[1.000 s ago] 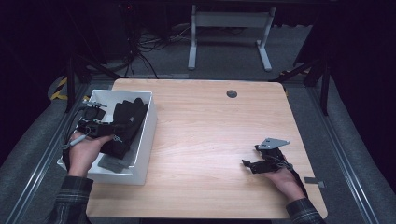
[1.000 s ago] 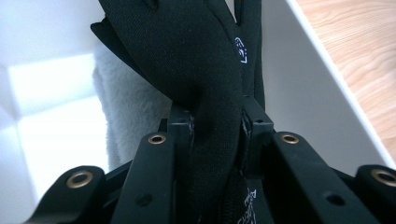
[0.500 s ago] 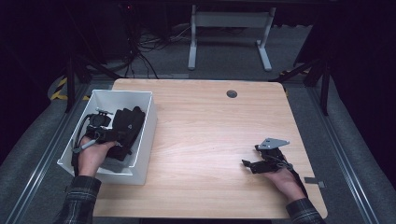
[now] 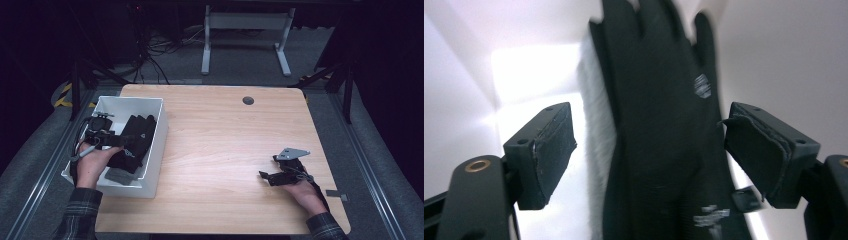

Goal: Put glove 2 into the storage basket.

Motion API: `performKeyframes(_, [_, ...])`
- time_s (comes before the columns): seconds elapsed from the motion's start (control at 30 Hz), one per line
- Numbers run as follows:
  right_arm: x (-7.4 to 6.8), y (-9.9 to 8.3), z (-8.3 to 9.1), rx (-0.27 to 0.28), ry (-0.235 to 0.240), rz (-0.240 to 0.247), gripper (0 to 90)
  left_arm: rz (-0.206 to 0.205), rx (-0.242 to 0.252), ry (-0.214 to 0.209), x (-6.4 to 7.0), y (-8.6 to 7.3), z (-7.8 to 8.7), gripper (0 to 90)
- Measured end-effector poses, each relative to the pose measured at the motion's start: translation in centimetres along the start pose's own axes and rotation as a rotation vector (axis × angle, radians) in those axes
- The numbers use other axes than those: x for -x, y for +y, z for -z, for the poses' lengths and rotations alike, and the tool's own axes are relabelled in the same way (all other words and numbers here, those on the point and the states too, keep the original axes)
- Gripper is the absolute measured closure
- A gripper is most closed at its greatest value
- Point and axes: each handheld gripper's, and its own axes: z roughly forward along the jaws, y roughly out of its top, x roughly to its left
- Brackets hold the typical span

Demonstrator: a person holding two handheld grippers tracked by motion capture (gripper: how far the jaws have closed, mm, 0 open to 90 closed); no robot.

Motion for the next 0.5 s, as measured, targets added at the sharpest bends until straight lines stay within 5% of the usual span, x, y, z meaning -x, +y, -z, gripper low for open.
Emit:
performKeyframes(0.2, [0.0, 0.0, 0.0, -0.001, 0.001, -0.001, 15.2, -0.038, 0.041, -0.032, 1.3, 1.0, 1.4, 20.3])
performKeyframes(0.5, [0.0, 0.0, 0.0, -0.001, 0.001, -0.001, 15.2, -0.126, 0.093, -0.118, 5.0, 2.6, 2.5, 20.2])
